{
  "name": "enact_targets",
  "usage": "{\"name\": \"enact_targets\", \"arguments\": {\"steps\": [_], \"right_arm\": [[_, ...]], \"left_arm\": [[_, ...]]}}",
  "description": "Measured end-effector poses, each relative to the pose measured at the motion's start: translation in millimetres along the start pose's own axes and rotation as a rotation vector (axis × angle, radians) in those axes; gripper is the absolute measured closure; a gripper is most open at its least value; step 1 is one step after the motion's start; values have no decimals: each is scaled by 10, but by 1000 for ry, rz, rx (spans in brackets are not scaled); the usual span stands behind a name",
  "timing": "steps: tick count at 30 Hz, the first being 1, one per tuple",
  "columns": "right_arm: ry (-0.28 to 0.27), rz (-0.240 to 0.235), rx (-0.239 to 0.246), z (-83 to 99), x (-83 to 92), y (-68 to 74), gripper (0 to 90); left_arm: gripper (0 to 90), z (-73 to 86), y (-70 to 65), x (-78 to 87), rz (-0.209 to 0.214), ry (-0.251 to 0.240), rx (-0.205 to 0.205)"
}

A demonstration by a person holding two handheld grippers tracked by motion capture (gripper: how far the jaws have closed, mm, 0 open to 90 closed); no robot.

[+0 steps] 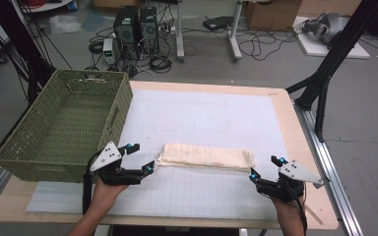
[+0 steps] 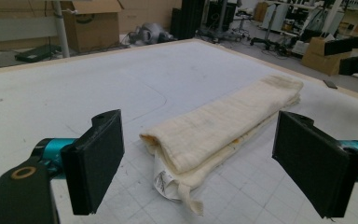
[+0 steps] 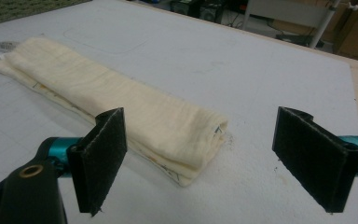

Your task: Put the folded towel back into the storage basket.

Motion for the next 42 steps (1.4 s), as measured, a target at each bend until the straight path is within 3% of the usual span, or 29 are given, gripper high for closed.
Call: {"name": "enact_targets", "arguments": {"steps": [10,17,22,34,42], "right_arm": [[0,0,-4,-1,6,4,166],[-2,1,0,-2,7,-1,166],[-3,2,-1,-2,5,-1,166],[-1,-4,-6,-9,2,14,166],[-8,-2,-7,-8,23,-8,166]], "left_arm": [[171,-75,-53,3,31,-9,-3],[174,-117,-75,-11,48,10,-13],[172,-158,-60,-35,55,16,3],[165,-341,-41,-271,66,56,14],[165,-381,-24,-426,71,69,44]]}}
Point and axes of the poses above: each handheld gripper's, and its own axes: x roughly backward along the jaws, z roughly out of its underside, y roughly to its left, the point moved 7 cm from there along -x, roughly forward along the jaws, and after that the axes turned 6 degrees about z, right-handed, at the moved point
